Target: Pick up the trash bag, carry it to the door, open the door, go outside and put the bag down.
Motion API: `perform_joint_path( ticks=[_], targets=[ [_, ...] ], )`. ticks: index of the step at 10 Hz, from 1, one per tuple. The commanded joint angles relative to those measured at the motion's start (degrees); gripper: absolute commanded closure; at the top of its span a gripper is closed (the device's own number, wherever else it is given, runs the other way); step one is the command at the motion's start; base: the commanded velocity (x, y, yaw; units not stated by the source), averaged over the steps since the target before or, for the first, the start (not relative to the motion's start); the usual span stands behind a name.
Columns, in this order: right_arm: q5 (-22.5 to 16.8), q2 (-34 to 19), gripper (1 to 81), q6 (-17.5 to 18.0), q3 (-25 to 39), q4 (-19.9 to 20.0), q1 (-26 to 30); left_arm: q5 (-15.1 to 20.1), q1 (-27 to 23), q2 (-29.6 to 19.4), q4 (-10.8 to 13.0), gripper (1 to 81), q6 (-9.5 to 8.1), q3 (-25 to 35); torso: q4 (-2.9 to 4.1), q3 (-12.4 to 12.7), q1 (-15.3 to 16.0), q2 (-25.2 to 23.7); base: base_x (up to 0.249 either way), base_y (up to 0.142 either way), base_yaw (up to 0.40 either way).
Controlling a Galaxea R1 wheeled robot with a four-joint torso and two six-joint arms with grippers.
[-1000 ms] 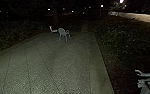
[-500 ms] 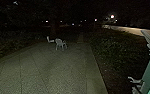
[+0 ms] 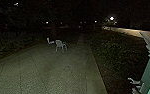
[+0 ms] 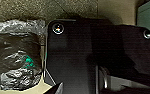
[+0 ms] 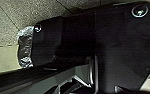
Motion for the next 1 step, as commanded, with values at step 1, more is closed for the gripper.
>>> perform_joint_path(
  ticks=[1],
  targets=[
    [-2.2, 1.2, 1.0, -0.3, 1.0, -0.5, 2.7, -3.7, -0.8, 2.1, 3.6, 1.0, 0.34, -2.1, 0.00, 0.0, 0.1, 0.0, 0.000, 0.000, 0.000]
  ],
)
